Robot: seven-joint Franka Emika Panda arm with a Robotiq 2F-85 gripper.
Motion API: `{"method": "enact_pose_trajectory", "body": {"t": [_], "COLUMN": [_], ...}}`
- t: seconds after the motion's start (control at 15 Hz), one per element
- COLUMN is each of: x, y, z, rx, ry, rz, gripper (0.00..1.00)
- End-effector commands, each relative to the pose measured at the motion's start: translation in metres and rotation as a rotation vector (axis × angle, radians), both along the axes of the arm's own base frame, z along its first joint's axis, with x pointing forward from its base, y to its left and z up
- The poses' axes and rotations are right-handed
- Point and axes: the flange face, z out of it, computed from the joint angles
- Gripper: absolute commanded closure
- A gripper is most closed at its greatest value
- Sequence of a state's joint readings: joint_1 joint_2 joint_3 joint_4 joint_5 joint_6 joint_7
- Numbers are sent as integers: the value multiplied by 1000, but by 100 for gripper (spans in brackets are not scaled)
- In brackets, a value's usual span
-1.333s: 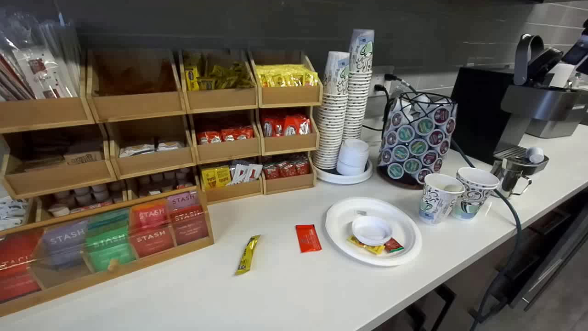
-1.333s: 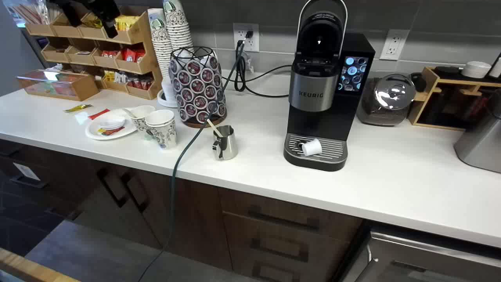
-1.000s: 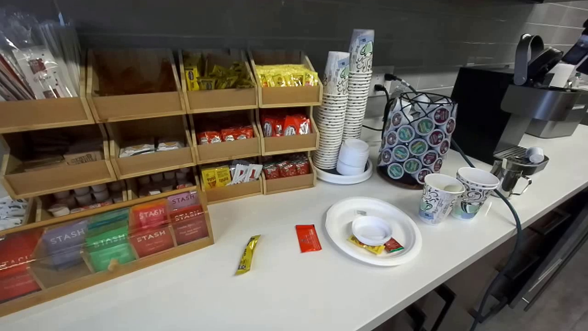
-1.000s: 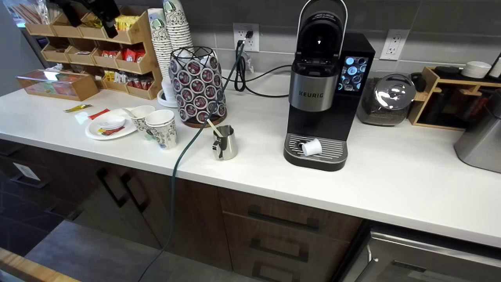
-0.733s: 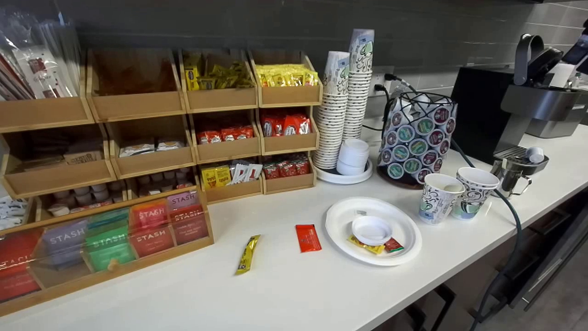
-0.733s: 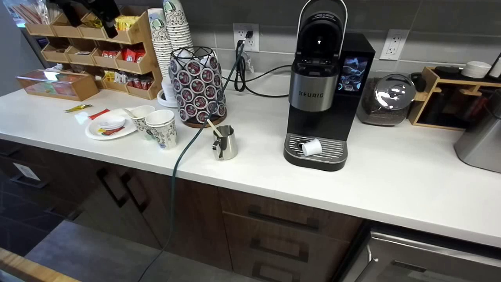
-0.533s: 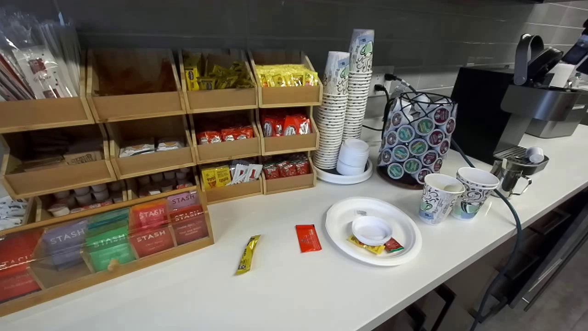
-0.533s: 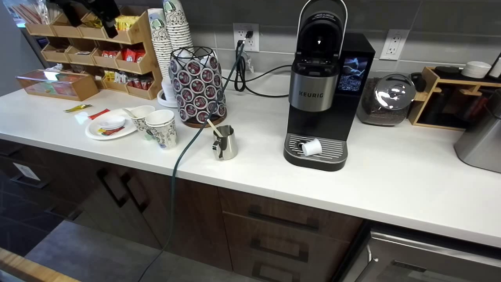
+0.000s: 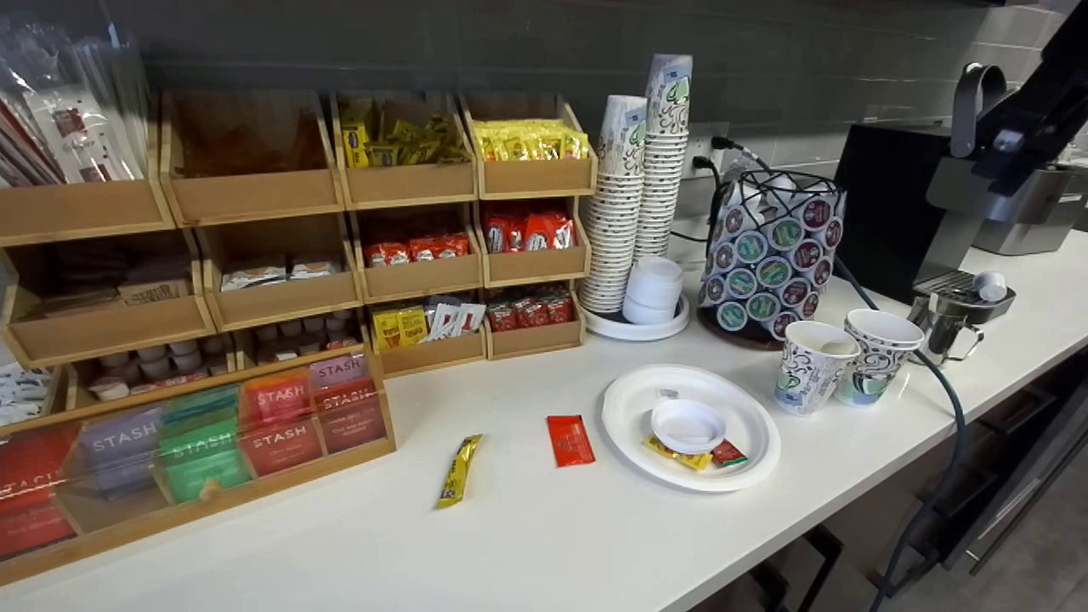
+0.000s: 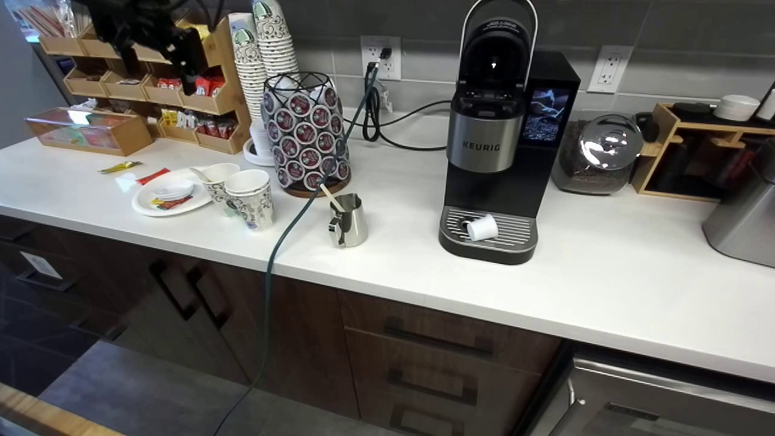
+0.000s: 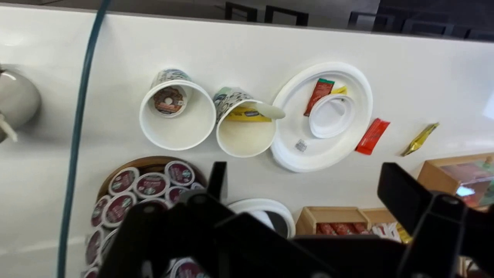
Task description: Take the spoon out of the cup and put it in the milk pitcher
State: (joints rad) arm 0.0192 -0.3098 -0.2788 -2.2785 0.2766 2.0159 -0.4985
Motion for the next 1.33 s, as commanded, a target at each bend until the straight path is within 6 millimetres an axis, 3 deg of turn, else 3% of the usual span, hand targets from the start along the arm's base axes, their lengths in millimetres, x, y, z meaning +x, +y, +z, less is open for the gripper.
{"method": "enact_pose_trajectory", "body": {"t": [0.0,0.13,0.27,0.33,0.47,0.67,0.8,1.07,1.27], "x": [37,55,67,47,56,55,45,7,4], "y": [12,29,54,37,48,38,55,86,108], "z": [-70,-113,-136,-120,-136,-126,-130,-136,-133], "rx": [61,65,46,36,32,31,-63,-127,-245], "ry": [90,153,212,164,190,169,122,132,39], "rz": [164,259,356,274,297,278,397,617,680], "gripper": [0,0,0,0,0,0,0,0,0]}}
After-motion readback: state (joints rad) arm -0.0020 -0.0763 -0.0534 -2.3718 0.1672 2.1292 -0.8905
